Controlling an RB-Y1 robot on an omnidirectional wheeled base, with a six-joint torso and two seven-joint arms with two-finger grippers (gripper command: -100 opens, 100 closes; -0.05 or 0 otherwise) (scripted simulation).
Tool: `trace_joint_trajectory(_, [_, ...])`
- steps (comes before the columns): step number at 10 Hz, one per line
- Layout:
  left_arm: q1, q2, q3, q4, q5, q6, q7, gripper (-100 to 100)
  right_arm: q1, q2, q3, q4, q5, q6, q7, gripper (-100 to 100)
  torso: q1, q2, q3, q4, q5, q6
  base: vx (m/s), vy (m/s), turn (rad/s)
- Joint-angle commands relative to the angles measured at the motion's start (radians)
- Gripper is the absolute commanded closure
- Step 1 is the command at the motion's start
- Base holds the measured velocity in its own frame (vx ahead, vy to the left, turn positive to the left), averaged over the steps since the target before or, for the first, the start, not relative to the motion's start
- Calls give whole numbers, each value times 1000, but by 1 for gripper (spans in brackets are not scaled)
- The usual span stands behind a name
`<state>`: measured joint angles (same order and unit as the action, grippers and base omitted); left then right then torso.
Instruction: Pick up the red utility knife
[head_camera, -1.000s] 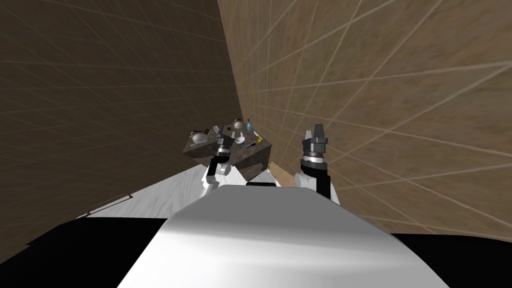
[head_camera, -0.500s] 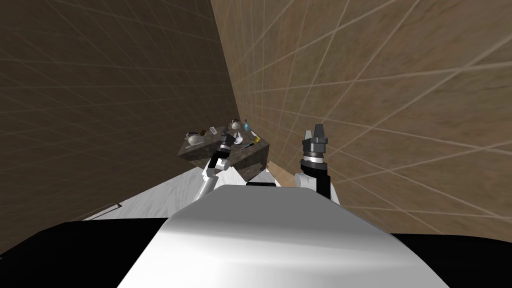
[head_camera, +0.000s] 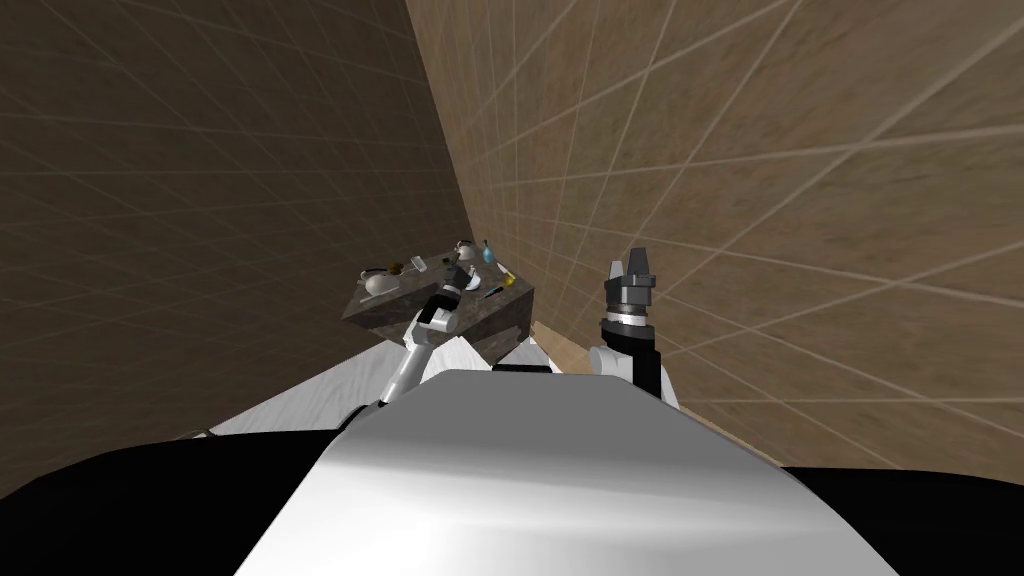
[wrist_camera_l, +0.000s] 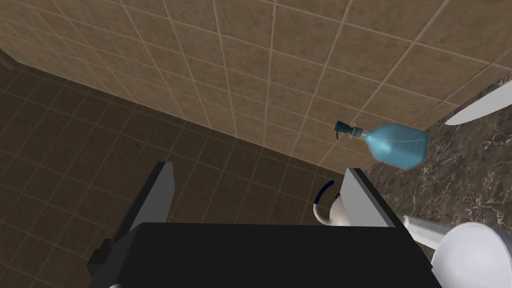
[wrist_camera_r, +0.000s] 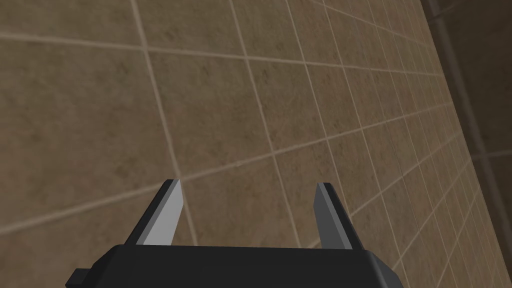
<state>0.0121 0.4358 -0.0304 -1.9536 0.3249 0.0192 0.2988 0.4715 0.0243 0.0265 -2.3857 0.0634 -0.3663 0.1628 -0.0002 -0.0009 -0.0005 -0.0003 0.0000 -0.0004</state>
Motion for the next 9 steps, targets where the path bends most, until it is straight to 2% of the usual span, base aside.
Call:
trace_joint_trajectory(1, [-44,30,12,50,16,50,24,-100,0,0,0,0,0,0,0,0,0,0,0,0,0,0,7,-12,-135])
trace_joint_trajectory(3, [-44,30,12,61,16,94,24,-100,0,0,0,0,0,0,0,0,0,0,0,0,0,0,3,-4,-43])
trace_joint_trajectory(4, [-82,55,22,113,28,129,45,-100,0,0,0,0,0,0,0,0,0,0,0,0,0,0,6,-12,-156])
trace_joint_trajectory(6, [-82,55,22,113,28,166,45,-100,0,0,0,0,0,0,0,0,0,0,0,0,0,0,4,-4,-37])
trace_joint_trajectory(7, [-119,80,32,160,41,204,66,-100,0,0,0,0,0,0,0,0,0,0,0,0,0,0,5,-9,-160])
trace_joint_trajectory(9, [-119,80,32,166,41,239,66,-100,0,0,0,0,0,0,0,0,0,0,0,0,0,0,4,-1,-37])
